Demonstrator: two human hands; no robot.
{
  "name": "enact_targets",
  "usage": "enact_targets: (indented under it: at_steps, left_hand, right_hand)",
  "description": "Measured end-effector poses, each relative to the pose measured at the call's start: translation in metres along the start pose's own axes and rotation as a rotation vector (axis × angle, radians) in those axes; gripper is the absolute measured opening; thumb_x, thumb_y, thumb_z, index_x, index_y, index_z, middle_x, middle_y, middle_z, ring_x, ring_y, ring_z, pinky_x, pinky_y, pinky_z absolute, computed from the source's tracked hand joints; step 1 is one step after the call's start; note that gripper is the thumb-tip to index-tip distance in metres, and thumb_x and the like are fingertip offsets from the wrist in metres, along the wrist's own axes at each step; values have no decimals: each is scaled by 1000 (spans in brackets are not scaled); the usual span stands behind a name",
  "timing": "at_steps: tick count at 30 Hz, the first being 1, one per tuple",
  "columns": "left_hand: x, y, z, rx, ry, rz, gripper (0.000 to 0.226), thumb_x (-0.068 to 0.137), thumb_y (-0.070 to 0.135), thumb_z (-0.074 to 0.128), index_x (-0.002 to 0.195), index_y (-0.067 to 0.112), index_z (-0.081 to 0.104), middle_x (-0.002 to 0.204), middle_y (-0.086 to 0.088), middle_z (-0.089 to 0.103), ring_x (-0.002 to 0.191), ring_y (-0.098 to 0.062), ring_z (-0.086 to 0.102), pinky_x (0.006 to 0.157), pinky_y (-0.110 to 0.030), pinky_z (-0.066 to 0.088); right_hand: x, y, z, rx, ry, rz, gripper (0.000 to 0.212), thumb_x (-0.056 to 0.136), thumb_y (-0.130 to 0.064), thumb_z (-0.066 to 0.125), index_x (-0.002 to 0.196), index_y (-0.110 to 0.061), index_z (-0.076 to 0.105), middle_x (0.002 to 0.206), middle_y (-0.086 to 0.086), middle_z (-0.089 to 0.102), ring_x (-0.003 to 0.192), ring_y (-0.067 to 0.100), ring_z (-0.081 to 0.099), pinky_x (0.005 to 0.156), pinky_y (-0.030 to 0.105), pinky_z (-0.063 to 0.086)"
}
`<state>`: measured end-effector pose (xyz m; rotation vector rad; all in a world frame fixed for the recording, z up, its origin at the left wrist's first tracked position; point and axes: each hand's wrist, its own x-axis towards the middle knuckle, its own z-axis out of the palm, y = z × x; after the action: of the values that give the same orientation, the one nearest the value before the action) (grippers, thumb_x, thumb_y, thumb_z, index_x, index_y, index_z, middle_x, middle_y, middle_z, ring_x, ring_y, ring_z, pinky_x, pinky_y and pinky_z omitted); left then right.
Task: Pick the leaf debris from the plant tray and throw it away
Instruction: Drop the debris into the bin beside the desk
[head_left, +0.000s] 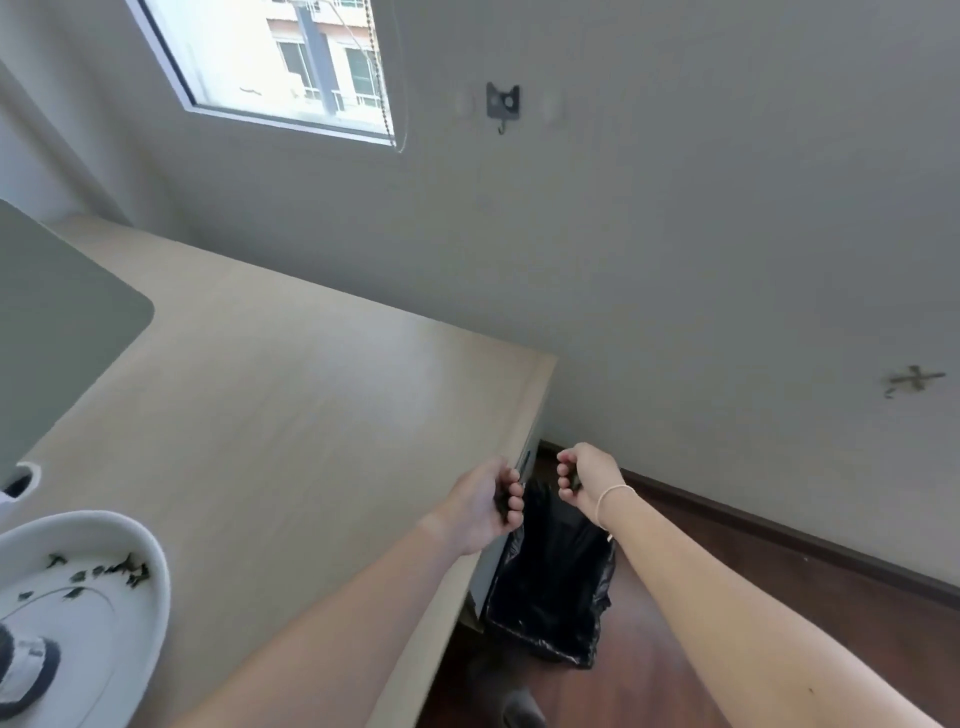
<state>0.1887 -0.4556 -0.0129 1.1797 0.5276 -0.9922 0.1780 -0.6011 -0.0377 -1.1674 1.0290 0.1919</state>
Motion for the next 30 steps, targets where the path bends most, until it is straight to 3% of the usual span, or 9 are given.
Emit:
enact_targets:
  at_steps: [6,10,12,14,16,18,22,26,30]
  left_hand:
    - [23,-18,25,78,22,-42,32,100,29,39,80,11,55,69,-3,52,60,-15,50,57,-25,43]
    - [40,-32,35,149,-21,-73,39,100,33,38,123,4,53,108,-12,59,96,-23,57,84,-33,47]
    - [48,-35,35,206,-64,-104,54,100,36,36,144,4,35,142,-15,45,131,-28,43,107,-37,34]
    - [55,-37,36,258,-91,-133,64,100,40,34,152,7,18,158,-14,22,147,-29,19,119,-40,16]
    - [59,-39,36,288,-90,-147,68,99,43,34,153,9,12,160,-12,13,149,-28,11,121,-42,9]
    - [61,-41,36,299,-99,-151,70,98,45,34,153,10,10,161,-11,10,149,-28,9,121,-43,8]
    - [60,-44,37,295,-115,-146,70,99,45,34,153,9,11,161,-11,12,149,-28,11,121,-42,11]
    - [54,-44,38,298,-117,-115,69,99,45,35,153,10,12,161,-11,14,148,-28,15,120,-41,15]
    - [47,-42,43,307,-97,-69,68,99,46,34,154,13,12,160,-10,15,148,-28,16,119,-41,17]
  right_hand:
    - [20,33,-27,128,99,76,27,89,-5,34,69,-6,51,60,7,44,50,19,39,48,23,37]
    - [28,53,-41,199,136,118,24,90,-8,35,75,-4,54,66,9,51,56,20,45,56,26,41]
    - [31,60,-46,198,150,140,19,89,-10,39,90,-2,57,79,10,56,68,22,49,67,30,42]
    - [33,65,-51,175,159,162,23,89,-12,41,106,-4,55,105,14,59,91,27,52,87,36,40]
    - [33,68,-56,137,172,181,33,90,-14,42,121,-5,52,130,14,53,119,29,48,104,38,33]
    - [33,69,-59,98,190,192,40,91,-15,42,129,-3,49,138,13,49,130,28,43,107,37,30]
    - [31,70,-61,44,189,192,25,92,-13,43,109,-6,60,117,15,60,119,29,50,114,40,26]
    - [26,69,-59,23,103,175,40,98,-16,37,134,-5,49,140,10,53,136,26,39,113,39,25]
    - [14,65,-49,4,94,86,41,98,-24,40,135,-8,50,139,6,55,133,25,44,114,39,29]
